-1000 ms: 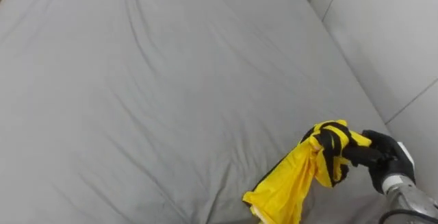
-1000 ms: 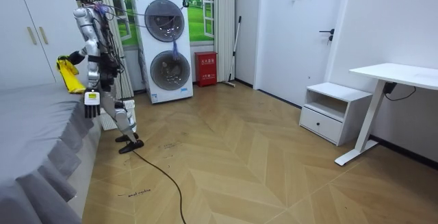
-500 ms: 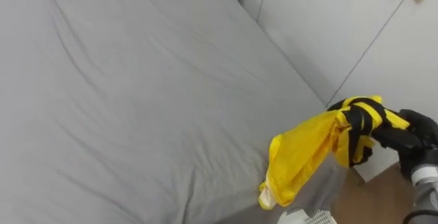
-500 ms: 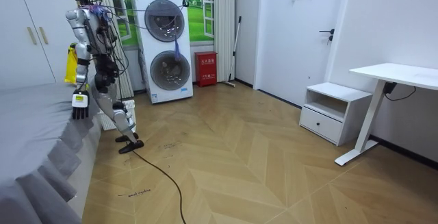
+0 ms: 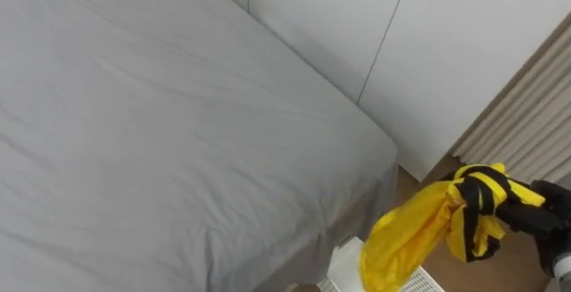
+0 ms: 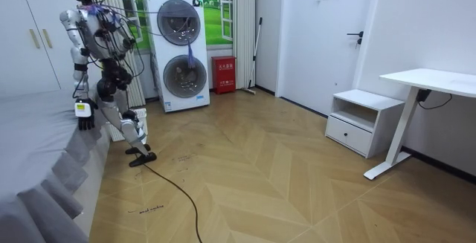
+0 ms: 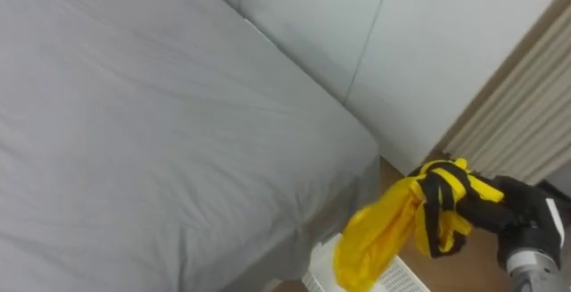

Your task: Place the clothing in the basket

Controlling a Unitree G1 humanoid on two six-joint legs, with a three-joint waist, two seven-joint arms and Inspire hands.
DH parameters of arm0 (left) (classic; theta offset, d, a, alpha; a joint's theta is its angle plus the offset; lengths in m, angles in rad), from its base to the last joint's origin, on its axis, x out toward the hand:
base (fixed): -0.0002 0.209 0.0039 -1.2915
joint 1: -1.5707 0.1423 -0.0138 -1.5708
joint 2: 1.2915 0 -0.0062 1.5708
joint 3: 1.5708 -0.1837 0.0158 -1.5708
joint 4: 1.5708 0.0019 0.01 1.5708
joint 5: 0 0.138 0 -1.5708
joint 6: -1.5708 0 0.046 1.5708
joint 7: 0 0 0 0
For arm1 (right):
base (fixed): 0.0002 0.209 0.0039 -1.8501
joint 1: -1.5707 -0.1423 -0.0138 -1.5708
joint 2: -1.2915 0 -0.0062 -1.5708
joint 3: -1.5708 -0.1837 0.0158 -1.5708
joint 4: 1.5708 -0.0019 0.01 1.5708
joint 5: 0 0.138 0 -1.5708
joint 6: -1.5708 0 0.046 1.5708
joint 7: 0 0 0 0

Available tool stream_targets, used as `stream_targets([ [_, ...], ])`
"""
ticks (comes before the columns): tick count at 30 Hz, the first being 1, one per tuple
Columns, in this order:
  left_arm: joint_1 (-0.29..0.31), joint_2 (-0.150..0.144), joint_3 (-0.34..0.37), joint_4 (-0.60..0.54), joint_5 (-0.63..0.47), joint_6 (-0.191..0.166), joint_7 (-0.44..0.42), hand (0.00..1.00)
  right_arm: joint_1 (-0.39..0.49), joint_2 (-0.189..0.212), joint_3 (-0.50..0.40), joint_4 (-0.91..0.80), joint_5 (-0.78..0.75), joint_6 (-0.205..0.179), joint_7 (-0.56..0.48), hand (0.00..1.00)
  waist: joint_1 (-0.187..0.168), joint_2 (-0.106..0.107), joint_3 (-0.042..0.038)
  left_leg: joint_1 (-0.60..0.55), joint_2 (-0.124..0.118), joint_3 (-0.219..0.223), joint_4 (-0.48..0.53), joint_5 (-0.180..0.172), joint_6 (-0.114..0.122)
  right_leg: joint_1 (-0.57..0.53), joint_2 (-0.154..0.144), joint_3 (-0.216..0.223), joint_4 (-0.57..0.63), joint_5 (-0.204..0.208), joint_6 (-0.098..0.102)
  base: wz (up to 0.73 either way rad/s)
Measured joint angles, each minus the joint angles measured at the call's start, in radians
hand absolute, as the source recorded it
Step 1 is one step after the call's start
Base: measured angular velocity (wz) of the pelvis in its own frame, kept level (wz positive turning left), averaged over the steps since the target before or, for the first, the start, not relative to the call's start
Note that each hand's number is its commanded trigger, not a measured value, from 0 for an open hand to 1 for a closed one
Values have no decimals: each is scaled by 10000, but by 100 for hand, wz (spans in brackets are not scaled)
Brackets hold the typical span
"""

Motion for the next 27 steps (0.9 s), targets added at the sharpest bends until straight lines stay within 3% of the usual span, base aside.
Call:
stream_targets([
  [6,-589,21,-442,-3,3,75,-12,0,-129,43,2,165,-290,-2,184,100,-185,205,21,-1128,-34,219,367,-59,70,-1214,-50,75,570,36,62,-6],
  [10,-1010,10,-1151,-4,-117,8,-229,0,-697,24,3,550,-464,-3,77,100,-203,702,101,-1832,-2,312,604,-268,249,-2081,-8,99,1010,28,84,-7],
  [12,-1066,2,-1397,18,-227,-52,-354,0,-1306,-36,97,1263,-562,-246,52,100,-189,998,91,-2178,-58,411,664,-288,283,-2591,-4,229,1309,29,98,-16],
  [17,-1176,-65,-1793,213,-687,-528,-480,0,-2012,-43,639,2395,-946,-317,-252,100,-141,1397,57,-2945,-84,517,991,-302,311,-3452,-16,359,1779,15,92,-6],
  [20,-1445,-69,-1980,419,-1082,-533,-632,0,-2419,-45,1122,3180,-1026,-500,-489,100,-98,1597,68,-3205,-74,618,1096,-300,309,-3766,-6,397,1932,19,76,-2],
  [22,-1600,-69,-1993,515,-1152,-540,-678,0,-2487,-41,1449,3380,-1039,-595,-604,100,-50,1672,55,-3378,-78,640,1090,-268,302,-3954,-9,419,1961,34,60,0],
  [24,-1711,-61,-2280,677,-1648,-683,-679,0,-2554,-25,1887,3969,-1012,-955,-736,100,11,1680,53,-3488,-106,652,1099,-216,286,-4113,-12,430,2030,33,43,0],
  [27,-1778,-62,-2702,685,-2070,-832,-653,0,-2705,-25,2163,4579,-975,-1001,-899,100,68,1727,42,-3670,-110,653,1107,-204,290,-4289,-23,392,2052,31,40,1],
])
